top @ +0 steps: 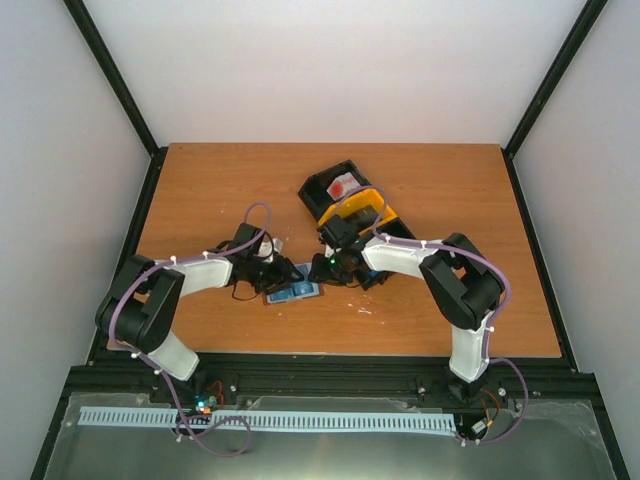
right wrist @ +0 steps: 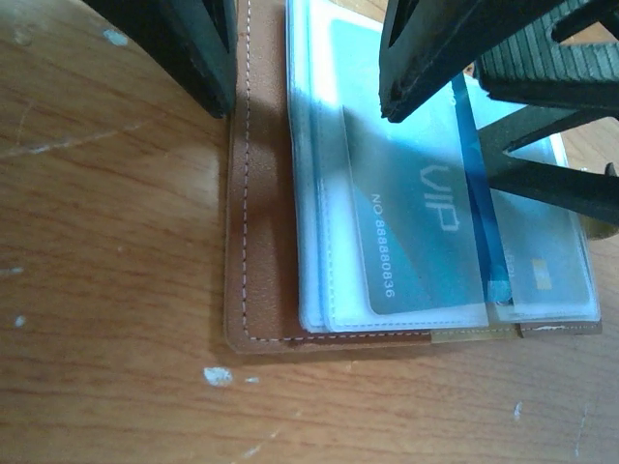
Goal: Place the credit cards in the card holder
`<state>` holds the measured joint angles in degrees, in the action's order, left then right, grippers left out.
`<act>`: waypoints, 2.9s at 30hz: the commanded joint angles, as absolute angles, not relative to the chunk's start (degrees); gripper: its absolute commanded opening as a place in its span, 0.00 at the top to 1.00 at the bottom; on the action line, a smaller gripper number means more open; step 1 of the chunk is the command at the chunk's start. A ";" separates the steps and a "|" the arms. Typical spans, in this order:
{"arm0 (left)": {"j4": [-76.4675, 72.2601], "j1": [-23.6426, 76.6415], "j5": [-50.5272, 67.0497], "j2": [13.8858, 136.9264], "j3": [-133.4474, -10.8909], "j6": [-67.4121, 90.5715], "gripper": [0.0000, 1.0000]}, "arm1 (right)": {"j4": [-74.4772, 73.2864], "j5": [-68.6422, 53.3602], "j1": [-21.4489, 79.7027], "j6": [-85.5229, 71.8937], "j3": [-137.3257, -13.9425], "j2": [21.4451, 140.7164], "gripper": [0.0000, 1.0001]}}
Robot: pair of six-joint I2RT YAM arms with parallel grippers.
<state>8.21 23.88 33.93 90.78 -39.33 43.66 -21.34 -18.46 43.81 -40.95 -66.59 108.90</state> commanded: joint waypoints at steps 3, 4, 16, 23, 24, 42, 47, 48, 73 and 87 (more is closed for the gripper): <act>7.20 24.58 34.63 93.12 -41.97 40.51 0.51 | -20.07 -15.70 44.21 -42.19 -65.44 107.46 0.60; 7.32 24.65 34.26 93.49 -42.49 39.96 0.51 | -20.33 -14.71 44.21 -42.14 -65.33 106.88 0.59; 7.19 25.17 36.67 95.59 -46.40 35.13 0.48 | -23.02 -11.08 44.21 -42.19 -65.90 105.25 0.59; 15.92 25.11 30.66 94.55 -47.61 33.95 0.42 | -22.73 -6.79 44.21 -45.88 -64.42 101.29 0.59; 17.88 25.13 28.22 93.48 -47.70 34.41 0.40 | -22.55 -6.92 44.21 -45.96 -64.27 100.73 0.60; 26.52 21.09 11.28 80.76 -40.67 38.50 0.41 | -17.73 -16.79 47.00 -46.67 -67.66 107.64 0.75; 26.63 20.22 8.89 81.70 -39.66 37.98 0.35 | -16.72 -17.04 47.26 -48.14 -67.72 109.16 0.74; 26.51 20.14 8.54 81.91 -39.62 37.97 0.35 | -16.23 -17.16 47.28 -48.44 -67.53 109.45 0.74; 23.78 19.86 14.04 83.43 -36.86 36.74 0.59 | -7.47 -21.30 47.25 -56.02 -65.46 112.32 0.74; 23.20 19.86 14.83 83.87 -36.63 36.74 0.61 | 8.78 -27.89 47.19 -64.23 -61.32 112.09 0.63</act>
<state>22.13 19.70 13.58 82.56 -37.82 37.52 4.51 -26.61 46.92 -62.39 -61.76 111.72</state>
